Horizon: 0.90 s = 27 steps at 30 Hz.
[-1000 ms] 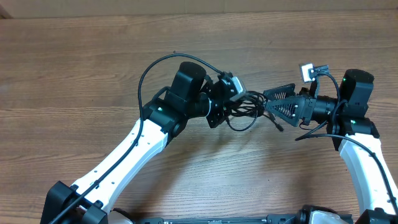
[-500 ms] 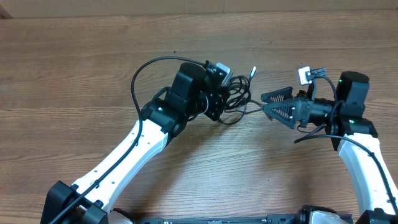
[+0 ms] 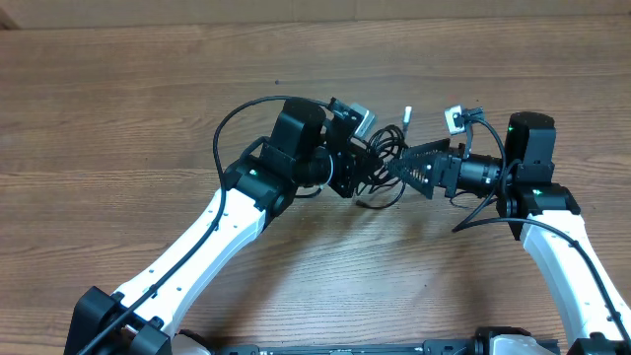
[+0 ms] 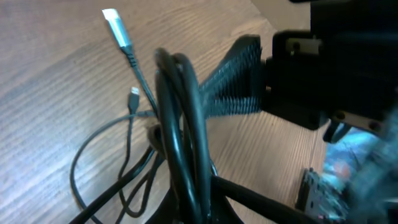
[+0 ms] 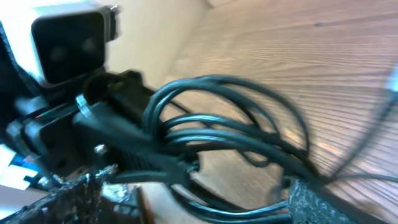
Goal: Untangle cables
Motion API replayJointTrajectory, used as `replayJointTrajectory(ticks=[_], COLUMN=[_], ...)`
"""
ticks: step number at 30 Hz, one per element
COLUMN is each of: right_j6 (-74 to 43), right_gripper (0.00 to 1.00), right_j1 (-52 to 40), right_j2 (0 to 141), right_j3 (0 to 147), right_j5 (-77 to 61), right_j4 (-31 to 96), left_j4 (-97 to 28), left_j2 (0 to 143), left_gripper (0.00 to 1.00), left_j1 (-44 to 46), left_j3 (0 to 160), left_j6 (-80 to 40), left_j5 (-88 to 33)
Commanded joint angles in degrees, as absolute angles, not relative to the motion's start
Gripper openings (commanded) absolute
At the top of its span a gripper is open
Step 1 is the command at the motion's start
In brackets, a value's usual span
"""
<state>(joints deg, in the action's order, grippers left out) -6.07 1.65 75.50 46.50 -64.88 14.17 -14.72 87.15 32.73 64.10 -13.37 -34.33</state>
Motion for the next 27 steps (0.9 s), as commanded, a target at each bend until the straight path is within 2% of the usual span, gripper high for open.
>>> replayJointTrajectory(ticks=[1, 14, 17, 23, 27], right_j6=[-5.5, -5.5, -5.5, -5.5, -4.3], right_gripper=[0.92, 0.9, 0.91, 0.89, 0.91], right_j1=[1.6, 1.5, 1.5, 1.7, 1.7], right_j2=[75.6, 75.6, 75.6, 75.5, 75.5], right_j3=[46.9, 46.9, 46.9, 46.9, 46.9], right_j5=[-56.6, -56.6, -56.6, -57.6, -63.2], right_j4=[13.9, 16.2, 16.0, 13.4, 8.6], left_j4=[-15.7, -14.8, -15.9, -21.8, -22.0], left_j2=[87.1, 87.1, 87.1, 87.1, 87.1], left_gripper=[0.04, 0.04, 0.04, 0.04, 0.04], left_j1=[32.7, 33.0, 33.0, 33.0, 33.0], left_j3=[64.5, 64.5, 64.5, 64.5, 64.5], left_j6=[-11.5, -10.3, -10.3, -13.4, -15.3], left_j5=[-40.9, -42.4, -39.4, -23.3, -23.2])
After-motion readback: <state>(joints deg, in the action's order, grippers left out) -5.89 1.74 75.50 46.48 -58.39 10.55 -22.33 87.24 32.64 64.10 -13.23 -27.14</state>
